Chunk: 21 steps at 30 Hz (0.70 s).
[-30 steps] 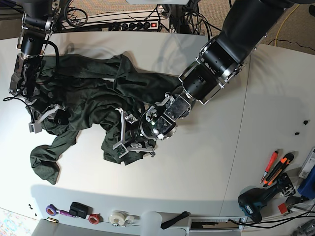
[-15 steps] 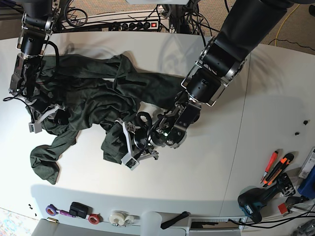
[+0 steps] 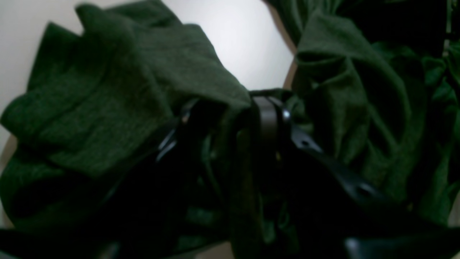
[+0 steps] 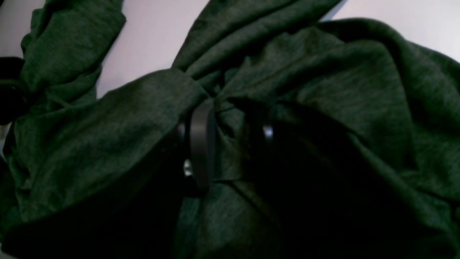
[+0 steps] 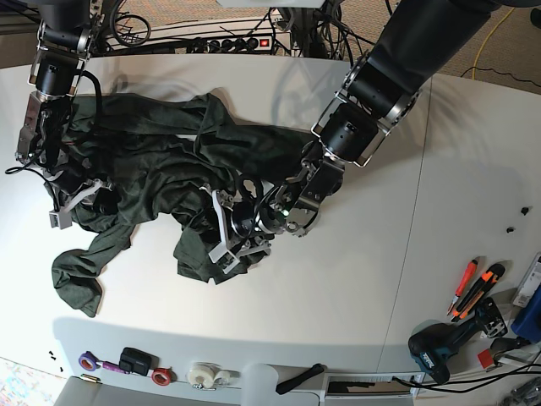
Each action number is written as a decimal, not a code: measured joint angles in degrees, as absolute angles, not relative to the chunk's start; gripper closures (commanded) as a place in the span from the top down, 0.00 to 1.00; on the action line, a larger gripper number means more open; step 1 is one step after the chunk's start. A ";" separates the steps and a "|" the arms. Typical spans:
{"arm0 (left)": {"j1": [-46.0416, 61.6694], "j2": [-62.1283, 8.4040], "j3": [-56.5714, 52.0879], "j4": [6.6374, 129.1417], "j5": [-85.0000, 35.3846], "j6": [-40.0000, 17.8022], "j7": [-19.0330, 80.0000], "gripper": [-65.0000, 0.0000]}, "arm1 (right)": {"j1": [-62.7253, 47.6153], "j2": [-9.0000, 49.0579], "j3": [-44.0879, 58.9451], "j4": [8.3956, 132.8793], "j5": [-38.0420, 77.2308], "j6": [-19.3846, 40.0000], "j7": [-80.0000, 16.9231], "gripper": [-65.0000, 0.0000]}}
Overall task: Layout the t-shirt on the table in an organized manner, then fold the t-shirt properly
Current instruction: 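Grasp the shirt fabric with the left gripper near the right gripper, then pull the held fabric away from the right gripper with the left gripper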
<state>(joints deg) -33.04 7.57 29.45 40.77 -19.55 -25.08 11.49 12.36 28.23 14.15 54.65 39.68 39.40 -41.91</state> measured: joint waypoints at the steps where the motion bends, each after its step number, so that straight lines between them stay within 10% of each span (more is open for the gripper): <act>1: -33.04 7.57 29.45 40.77 -19.55 -25.08 11.46 0.26 | 12.36 28.23 14.15 54.65 39.68 39.40 -41.91 0.27; 4: -33.01 7.57 29.45 40.77 -19.49 -25.08 10.59 0.00 | 12.36 28.23 14.15 54.65 39.68 39.40 -41.91 0.27; 21: -33.04 7.57 12.95 45.41 -29.74 -32.86 18.26 0.00 | 12.38 28.18 14.13 54.70 36.21 39.90 -39.81 0.27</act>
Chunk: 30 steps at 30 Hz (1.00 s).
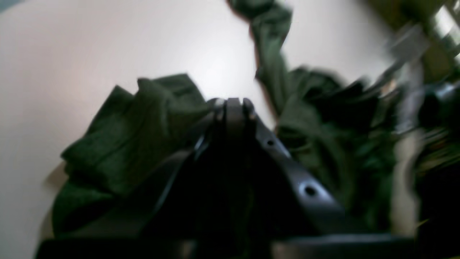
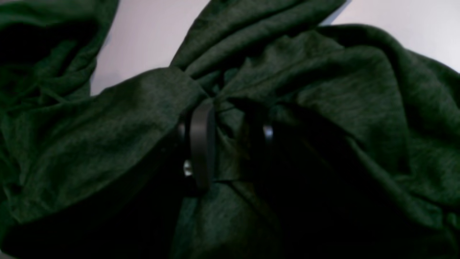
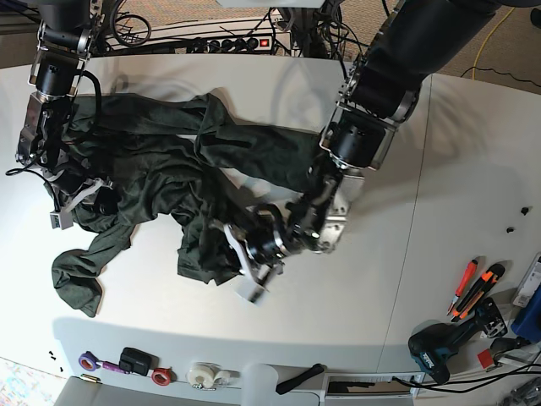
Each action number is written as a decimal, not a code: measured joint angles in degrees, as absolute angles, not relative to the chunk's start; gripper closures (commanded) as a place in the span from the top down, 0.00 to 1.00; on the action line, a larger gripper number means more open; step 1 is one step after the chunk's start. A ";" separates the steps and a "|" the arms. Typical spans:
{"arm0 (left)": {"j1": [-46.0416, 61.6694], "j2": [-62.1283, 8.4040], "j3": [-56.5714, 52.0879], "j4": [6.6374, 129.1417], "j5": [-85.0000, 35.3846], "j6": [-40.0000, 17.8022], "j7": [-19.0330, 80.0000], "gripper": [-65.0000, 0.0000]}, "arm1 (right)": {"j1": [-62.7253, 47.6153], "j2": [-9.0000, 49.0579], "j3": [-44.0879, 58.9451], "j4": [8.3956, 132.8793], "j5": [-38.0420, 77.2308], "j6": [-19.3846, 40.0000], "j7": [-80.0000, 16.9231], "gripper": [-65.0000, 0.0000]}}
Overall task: Layout the t-shirt on the table in an organized manner, then fold the t-shirt properly
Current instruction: 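Pull the held fabric away from the right gripper with the left gripper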
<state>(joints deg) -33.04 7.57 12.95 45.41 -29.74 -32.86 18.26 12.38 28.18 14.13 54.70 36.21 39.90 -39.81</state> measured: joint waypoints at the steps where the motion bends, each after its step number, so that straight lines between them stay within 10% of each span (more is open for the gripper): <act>1: -33.04 7.57 11.14 45.67 -31.59 -34.02 19.79 0.00 | 12.36 28.21 14.13 54.72 36.16 39.90 -39.79 0.27; 30: -16.84 -9.87 -0.54 57.25 -64.16 -39.27 42.70 0.00 | 12.69 27.94 14.15 55.09 23.97 23.94 -31.90 0.27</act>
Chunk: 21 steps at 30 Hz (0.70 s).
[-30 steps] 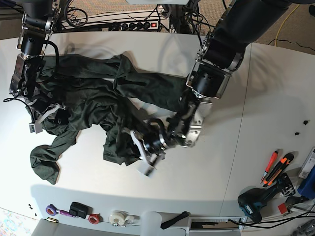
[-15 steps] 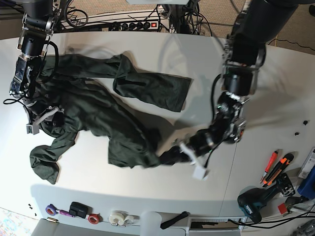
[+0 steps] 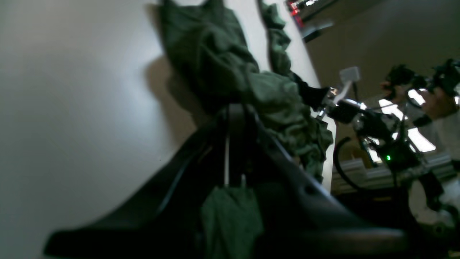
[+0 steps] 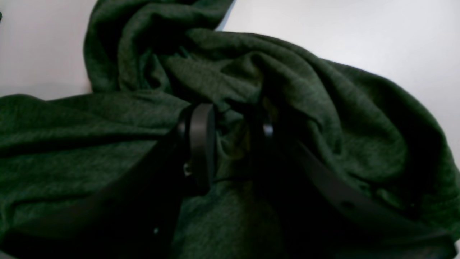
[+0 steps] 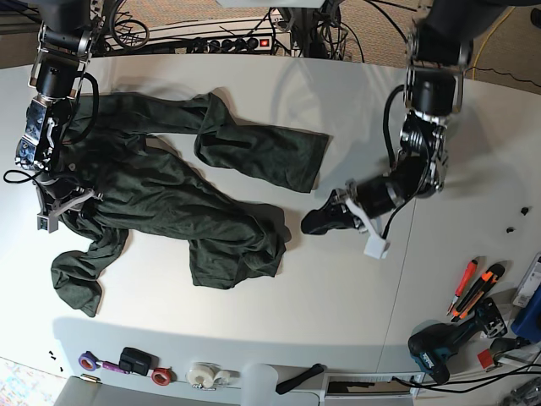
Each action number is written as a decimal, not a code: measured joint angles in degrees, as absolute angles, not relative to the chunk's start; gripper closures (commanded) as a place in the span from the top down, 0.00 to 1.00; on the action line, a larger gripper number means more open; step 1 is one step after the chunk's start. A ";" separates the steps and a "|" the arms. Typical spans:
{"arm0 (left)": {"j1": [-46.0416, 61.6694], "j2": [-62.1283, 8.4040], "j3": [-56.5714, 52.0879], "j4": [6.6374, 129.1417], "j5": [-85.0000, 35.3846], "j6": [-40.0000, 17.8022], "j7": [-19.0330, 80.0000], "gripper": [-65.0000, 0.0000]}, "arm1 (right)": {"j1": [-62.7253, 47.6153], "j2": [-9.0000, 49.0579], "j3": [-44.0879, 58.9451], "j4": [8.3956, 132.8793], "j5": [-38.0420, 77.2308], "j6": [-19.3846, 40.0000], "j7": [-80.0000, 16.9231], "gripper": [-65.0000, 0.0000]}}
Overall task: Layout the t-shirt on the table in an organized manner, then fold the t-shirt properly
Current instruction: 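Pull the held fabric away from the right gripper with the left gripper, then reach the left gripper back and grasp the shirt's hem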
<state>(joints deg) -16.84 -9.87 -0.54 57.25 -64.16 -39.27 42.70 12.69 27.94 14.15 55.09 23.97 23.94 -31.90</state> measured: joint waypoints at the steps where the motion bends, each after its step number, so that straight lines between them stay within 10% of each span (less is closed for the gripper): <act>1: -16.29 -10.00 -1.02 58.85 -63.13 -39.27 42.48 0.00 | 12.71 27.94 14.15 55.09 23.90 23.94 -31.86 0.27; 5: -16.95 -10.07 -1.13 62.08 -55.24 -39.29 40.62 0.30 | 12.71 27.94 14.15 55.09 23.88 23.92 -31.88 0.27; 21: -33.58 -3.57 24.64 58.89 -18.04 -20.18 29.17 0.35 | 12.71 27.94 14.15 55.09 23.90 23.90 -31.83 0.27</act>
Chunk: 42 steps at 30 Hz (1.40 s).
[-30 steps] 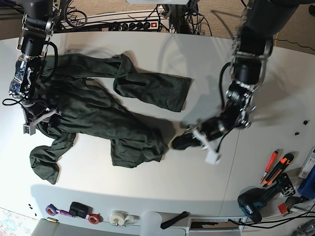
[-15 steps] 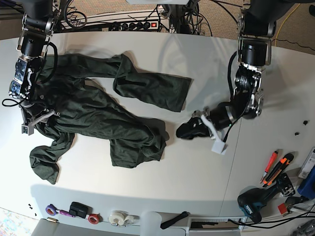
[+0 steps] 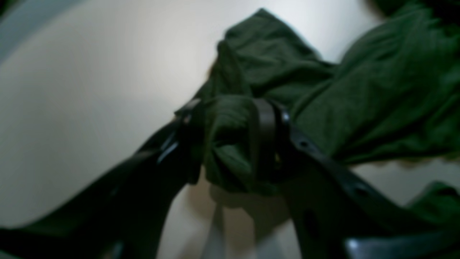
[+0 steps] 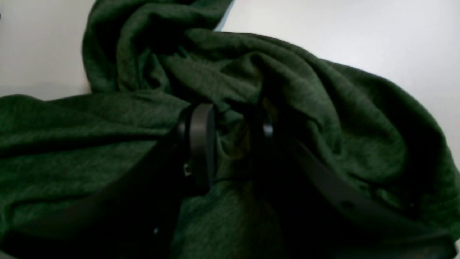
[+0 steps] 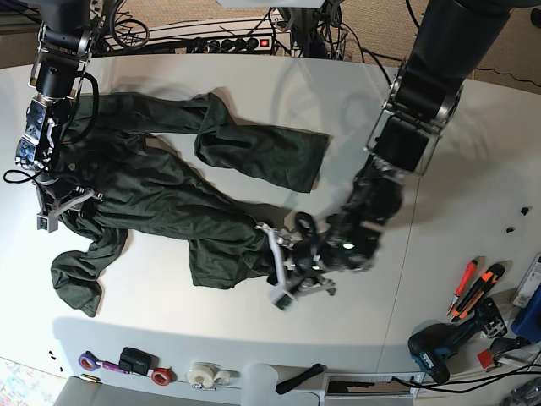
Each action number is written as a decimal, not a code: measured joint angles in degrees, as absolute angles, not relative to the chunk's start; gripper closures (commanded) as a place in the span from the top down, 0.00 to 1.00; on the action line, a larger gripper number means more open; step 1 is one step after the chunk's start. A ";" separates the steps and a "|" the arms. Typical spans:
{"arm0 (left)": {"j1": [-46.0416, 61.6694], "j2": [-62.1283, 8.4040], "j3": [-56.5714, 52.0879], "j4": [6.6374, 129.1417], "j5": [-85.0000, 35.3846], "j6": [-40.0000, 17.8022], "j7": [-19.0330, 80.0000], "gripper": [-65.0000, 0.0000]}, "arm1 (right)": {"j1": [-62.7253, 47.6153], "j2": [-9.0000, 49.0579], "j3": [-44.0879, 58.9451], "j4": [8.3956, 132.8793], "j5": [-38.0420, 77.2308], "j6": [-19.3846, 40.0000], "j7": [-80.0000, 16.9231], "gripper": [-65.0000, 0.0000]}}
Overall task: Layout the t-shirt on the table in an organized manner, then fold the t-shirt properly
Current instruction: 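Reach the left gripper back and grasp the shirt's hem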
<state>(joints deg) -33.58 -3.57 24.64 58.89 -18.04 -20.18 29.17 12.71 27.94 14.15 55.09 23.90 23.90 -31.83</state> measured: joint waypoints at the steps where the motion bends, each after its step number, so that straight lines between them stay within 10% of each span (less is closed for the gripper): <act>1: -33.78 -3.27 26.37 57.58 -17.39 -19.42 27.94 0.35 | 12.71 27.94 14.15 55.09 23.90 23.88 -31.86 0.27; 42: -36.07 0.47 30.15 47.18 -12.36 -8.51 16.82 0.39 | 12.69 27.97 14.15 55.09 23.86 23.79 -31.83 0.27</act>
<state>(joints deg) -36.07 0.47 30.15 47.18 -12.36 -8.51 16.82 12.69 27.97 14.15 55.09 23.86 23.79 -31.83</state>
